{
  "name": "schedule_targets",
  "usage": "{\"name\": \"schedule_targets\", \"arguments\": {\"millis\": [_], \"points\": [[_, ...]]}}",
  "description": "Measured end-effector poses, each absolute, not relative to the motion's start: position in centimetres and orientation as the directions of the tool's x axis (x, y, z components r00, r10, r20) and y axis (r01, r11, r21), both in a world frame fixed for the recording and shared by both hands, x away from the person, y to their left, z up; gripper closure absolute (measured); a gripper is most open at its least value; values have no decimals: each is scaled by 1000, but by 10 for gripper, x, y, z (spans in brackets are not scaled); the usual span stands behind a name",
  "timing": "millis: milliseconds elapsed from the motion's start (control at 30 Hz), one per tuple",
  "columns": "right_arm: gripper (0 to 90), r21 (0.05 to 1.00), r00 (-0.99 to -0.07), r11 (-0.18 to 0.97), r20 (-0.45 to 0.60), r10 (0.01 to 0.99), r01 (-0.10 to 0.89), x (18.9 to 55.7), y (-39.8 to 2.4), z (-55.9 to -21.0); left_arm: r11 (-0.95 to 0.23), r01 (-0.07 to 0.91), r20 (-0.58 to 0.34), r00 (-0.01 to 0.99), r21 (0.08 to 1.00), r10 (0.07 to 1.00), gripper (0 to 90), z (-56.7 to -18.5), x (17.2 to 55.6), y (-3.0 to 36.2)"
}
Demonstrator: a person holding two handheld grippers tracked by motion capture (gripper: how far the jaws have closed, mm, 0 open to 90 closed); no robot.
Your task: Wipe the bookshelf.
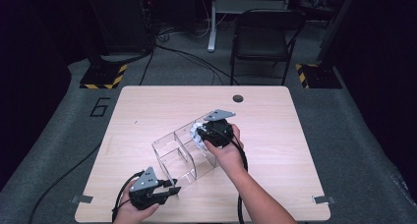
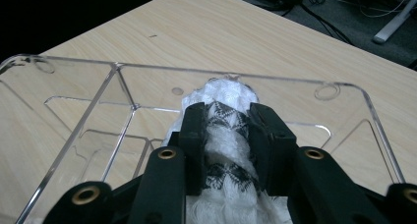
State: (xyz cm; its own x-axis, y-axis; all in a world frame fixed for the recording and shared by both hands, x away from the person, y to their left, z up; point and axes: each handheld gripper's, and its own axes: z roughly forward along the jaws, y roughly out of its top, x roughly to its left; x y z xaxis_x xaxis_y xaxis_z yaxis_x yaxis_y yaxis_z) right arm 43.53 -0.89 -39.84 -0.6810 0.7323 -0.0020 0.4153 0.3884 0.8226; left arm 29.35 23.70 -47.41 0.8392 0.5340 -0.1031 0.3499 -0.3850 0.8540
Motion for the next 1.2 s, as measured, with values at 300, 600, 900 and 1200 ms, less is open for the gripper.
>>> {"name": "schedule_targets", "arguments": {"millis": [300, 600, 900, 1200], "points": [[718, 798, -666, 417, -26, 746, 436, 453, 13, -398, -383, 343, -95, 838, 858, 537, 674, -474, 294, 239], [728, 805, -682, 409, -8, 731, 429, 454, 8, -400, -352, 374, -130, 822, 858, 554, 544, -466, 290, 244], [723, 802, -679, 397, 16, 734, 447, 457, 8, -401, -336, 417, -163, 798, 844, 581, 517, -459, 290, 252], [724, 795, -691, 416, 6, 723, 441, 457, 7, -401, -354, 412, -133, 788, 840, 602, 496, -452, 286, 261]]}}
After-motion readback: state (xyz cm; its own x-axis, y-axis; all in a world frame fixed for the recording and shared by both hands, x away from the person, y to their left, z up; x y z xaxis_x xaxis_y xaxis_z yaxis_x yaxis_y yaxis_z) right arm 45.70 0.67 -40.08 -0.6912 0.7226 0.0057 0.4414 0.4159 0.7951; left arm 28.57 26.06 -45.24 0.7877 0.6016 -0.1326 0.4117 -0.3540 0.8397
